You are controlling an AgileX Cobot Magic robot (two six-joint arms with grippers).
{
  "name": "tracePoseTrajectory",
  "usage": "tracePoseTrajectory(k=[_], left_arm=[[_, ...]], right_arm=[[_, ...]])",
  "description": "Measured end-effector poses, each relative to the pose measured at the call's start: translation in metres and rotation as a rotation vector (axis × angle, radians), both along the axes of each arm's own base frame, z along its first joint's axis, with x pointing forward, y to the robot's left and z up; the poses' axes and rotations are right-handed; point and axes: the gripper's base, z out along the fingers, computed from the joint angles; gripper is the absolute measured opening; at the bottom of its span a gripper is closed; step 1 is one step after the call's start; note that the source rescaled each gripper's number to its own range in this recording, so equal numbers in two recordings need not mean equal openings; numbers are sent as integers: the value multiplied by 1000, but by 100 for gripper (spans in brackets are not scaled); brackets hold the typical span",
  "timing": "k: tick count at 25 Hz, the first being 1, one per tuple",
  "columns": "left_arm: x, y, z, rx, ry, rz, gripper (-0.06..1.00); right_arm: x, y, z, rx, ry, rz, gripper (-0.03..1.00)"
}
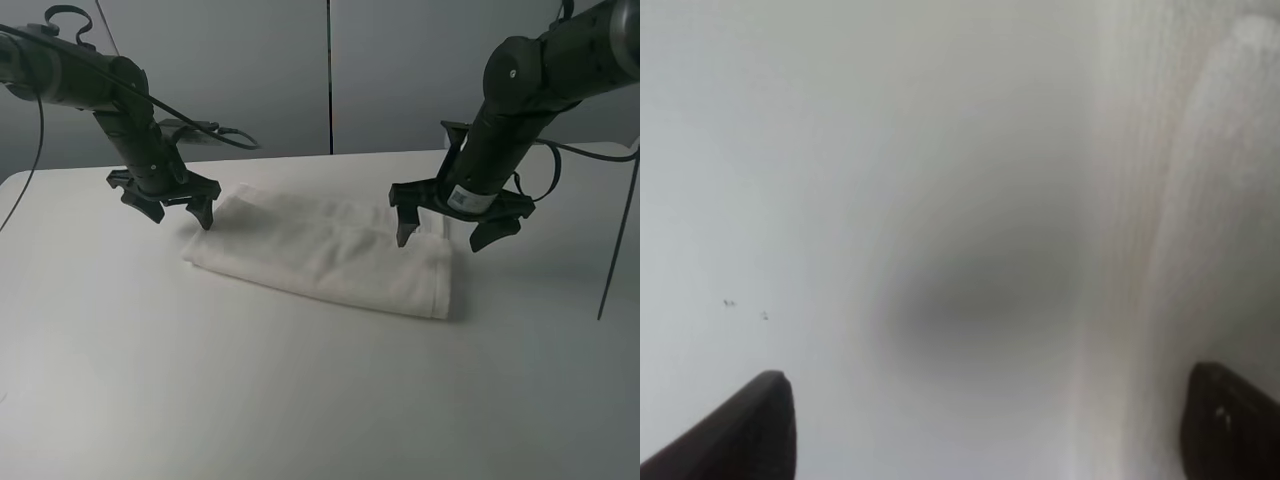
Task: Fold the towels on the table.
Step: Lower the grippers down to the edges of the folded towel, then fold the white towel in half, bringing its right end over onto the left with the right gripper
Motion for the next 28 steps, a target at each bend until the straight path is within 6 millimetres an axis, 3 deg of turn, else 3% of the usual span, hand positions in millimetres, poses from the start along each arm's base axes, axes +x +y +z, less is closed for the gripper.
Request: tracePoseTrajectory(k=[11,18,28], left_arm=[[0,0,-10,11,20,0,99],[0,0,-10,13,22,-4,99],[-1,0,-10,15,25,-4,100]], right_arm=[[4,2,-1,27,-39,-20,100],[7,4,-20,13,12,-26,100],[31,9,-28,-42,48,-8,100]])
